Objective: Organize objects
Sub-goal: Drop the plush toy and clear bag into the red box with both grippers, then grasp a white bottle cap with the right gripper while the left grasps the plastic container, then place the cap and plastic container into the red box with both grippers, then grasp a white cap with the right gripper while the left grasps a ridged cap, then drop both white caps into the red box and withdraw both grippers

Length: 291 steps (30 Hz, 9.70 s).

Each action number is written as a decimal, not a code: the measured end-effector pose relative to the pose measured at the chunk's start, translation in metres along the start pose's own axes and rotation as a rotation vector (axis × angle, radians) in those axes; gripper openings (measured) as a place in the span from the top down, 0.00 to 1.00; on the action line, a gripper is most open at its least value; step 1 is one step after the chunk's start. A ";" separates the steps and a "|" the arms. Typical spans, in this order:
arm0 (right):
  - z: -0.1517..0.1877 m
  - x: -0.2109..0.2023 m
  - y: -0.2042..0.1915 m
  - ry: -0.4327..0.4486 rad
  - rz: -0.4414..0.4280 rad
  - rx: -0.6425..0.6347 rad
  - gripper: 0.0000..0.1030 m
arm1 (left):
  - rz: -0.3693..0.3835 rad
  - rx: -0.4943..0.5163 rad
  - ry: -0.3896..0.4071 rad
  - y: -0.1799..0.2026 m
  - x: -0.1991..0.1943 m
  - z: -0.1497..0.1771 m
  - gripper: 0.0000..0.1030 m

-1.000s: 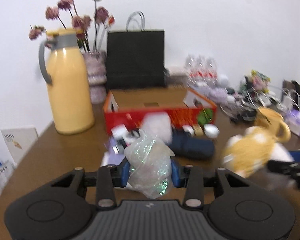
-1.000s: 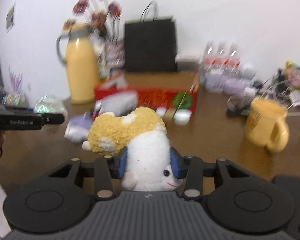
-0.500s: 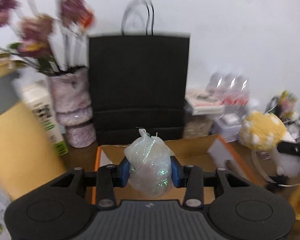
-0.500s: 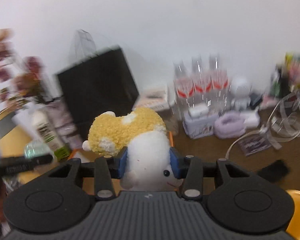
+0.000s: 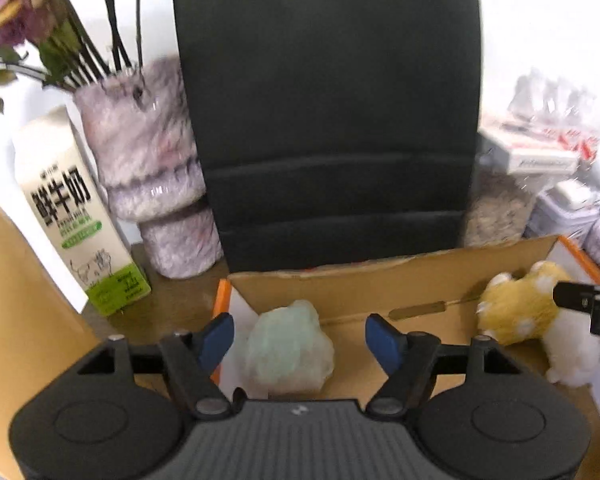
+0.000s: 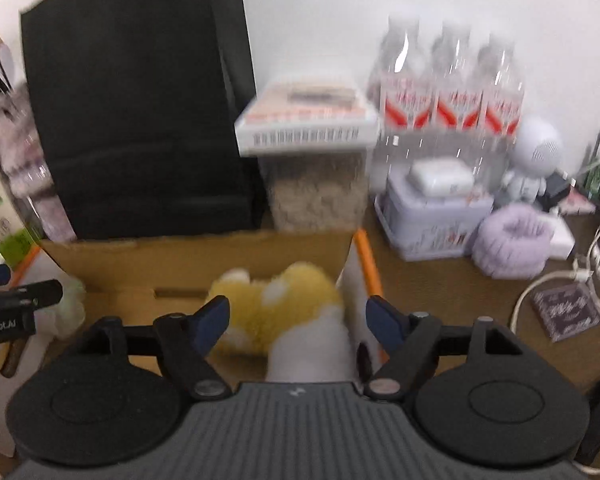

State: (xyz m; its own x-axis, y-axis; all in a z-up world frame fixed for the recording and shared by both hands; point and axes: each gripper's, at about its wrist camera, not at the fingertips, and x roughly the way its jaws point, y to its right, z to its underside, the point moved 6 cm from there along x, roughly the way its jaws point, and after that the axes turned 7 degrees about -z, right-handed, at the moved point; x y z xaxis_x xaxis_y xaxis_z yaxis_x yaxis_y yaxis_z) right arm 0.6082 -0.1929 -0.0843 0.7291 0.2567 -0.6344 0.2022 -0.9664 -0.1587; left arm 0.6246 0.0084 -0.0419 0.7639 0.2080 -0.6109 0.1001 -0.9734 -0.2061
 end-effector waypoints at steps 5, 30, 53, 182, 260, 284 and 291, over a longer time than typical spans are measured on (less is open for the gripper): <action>-0.019 -0.065 0.007 0.101 -0.004 0.004 0.13 | -0.020 -0.055 0.072 -0.019 -0.067 -0.012 0.22; 0.299 -0.434 -0.024 0.232 -0.105 -0.062 0.00 | 0.149 -0.152 0.113 -0.087 -0.375 0.307 0.01; 0.255 -0.353 -0.030 0.241 -0.082 -0.184 0.01 | 0.137 -0.074 0.095 -0.049 -0.288 0.269 0.01; 0.294 -0.378 -0.044 0.154 -0.222 -0.150 0.00 | 0.097 -0.276 0.188 -0.086 -0.369 0.311 0.14; 0.037 -0.068 -0.069 -0.069 -0.258 -0.158 0.72 | 0.314 -0.179 -0.128 0.001 -0.064 0.018 0.63; 0.071 -0.228 -0.055 0.180 -0.262 -0.094 0.11 | 0.293 -0.116 0.276 -0.031 -0.255 0.071 0.22; 0.238 -0.393 -0.044 0.311 -0.281 -0.083 0.00 | 0.449 -0.187 0.311 -0.043 -0.381 0.220 0.07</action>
State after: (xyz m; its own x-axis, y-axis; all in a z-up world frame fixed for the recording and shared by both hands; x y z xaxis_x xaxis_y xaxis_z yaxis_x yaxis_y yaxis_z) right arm 0.1576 -0.2546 -0.0085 0.7977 0.5141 -0.3152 0.4642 -0.8572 -0.2232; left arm 0.1886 -0.0076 0.0314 0.9061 -0.2400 -0.3484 -0.1877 -0.9661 0.1774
